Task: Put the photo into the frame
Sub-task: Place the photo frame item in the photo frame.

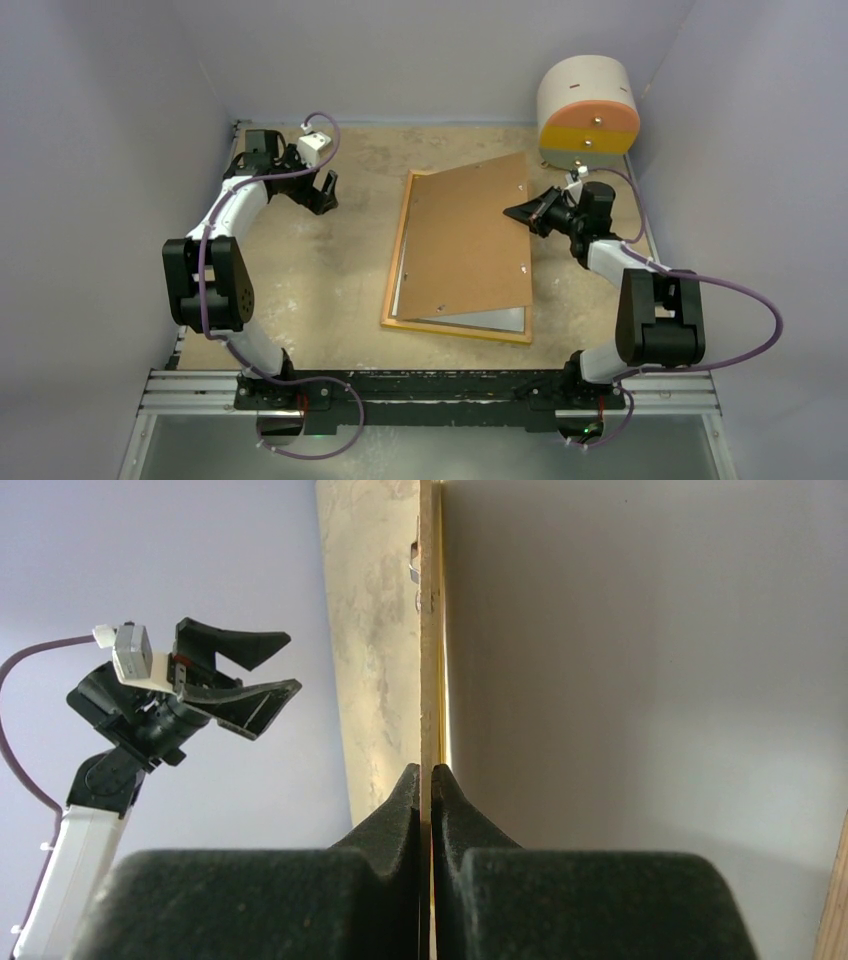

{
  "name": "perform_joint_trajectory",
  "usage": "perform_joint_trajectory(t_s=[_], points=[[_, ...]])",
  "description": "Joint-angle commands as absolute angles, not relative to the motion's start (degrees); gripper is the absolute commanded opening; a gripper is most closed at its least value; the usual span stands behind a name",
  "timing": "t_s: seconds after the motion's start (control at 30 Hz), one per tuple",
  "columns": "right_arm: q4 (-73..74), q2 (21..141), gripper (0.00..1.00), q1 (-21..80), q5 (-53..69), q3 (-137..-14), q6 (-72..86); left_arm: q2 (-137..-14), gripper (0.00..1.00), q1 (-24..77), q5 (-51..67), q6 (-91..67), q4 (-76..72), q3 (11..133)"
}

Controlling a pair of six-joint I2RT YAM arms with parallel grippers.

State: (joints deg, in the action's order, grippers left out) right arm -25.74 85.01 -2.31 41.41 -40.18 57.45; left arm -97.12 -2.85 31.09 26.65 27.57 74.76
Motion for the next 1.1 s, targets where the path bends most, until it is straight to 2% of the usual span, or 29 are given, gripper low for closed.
perform_joint_trajectory(t_s=[0.0,1.07], points=[[-30.0,84.6,0.0,-1.6,42.5,-40.3,59.6,-96.5,1.0,-2.5,31.1,27.9,27.6,75.5],[-34.9,87.0,0.0,1.9,37.0,-37.2,58.8,-94.4,1.0,-2.5,31.2,28.8,28.2,73.5]])
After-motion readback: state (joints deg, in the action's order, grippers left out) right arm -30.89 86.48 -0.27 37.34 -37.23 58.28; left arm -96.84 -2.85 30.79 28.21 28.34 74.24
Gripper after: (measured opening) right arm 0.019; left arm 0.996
